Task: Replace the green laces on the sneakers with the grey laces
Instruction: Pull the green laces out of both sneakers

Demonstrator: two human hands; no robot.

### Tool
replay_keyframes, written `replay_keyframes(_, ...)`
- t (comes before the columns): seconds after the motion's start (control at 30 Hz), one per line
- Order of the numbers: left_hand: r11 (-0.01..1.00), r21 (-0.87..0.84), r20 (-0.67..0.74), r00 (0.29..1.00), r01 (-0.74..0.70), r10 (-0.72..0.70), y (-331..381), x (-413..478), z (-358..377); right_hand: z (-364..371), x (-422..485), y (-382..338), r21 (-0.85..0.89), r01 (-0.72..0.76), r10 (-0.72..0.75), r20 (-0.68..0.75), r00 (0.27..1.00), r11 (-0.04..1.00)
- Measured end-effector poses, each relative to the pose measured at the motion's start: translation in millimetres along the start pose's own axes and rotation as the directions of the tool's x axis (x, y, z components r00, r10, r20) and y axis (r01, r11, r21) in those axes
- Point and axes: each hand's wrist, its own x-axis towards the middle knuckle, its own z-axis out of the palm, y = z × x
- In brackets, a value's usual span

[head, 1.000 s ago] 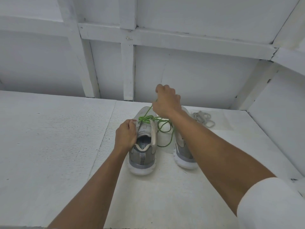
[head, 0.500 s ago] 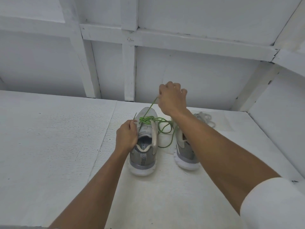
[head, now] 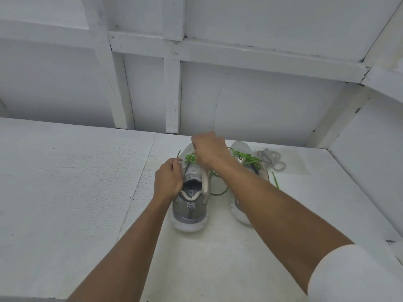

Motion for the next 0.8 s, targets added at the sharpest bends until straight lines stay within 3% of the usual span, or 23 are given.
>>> replay_keyframes(0.1, 1.0, -0.007, -0.001, 1.0, 0.004, -0.004, -0.2, -1.1, -0.7, -12.6, 1.6, 14.2, 0.17, -0.041, 0.054, -0.076, 0.996, 0.985)
replay_keyframes(0.23, 1.0, -0.016, 0.005, 1.0, 0.011, -0.011, 0.2, -0.9, -0.8, -26.5, 1.2, 34.1, 0.267, -0.107, 0.16, -0.184, 0.97, 0.958)
replay_keyframes(0.4, 1.0, -0.026, -0.004, 1.0, 0.006, -0.007, -0.6, -1.8, -0.8, -38.8, 0.9, 56.2, 0.355, -0.172, 0.296, -0.334, 0.895, 0.919)
replay_keyframes(0.53, 0.999, -0.035, 0.001, 1.0, 0.011, -0.011, 0.3, -1.5, -0.7, -44.6, 0.8, 64.3, 0.483, -0.136, 0.354, -0.394, 0.848, 0.865)
replay_keyframes(0.67, 0.999, -0.035, 0.007, 1.0, 0.012, -0.012, -0.2, -1.2, -0.2, -44.1, 3.5, 67.0, 0.612, -0.158, 0.46, -0.375, 0.805, 0.775)
replay_keyframes(0.8, 0.999, -0.037, 0.003, 1.0, 0.022, -0.022, -0.5, -1.4, -0.3, -35.6, 1.1, 63.2, 0.49, -0.277, 0.42, -0.21, 0.883, 0.827)
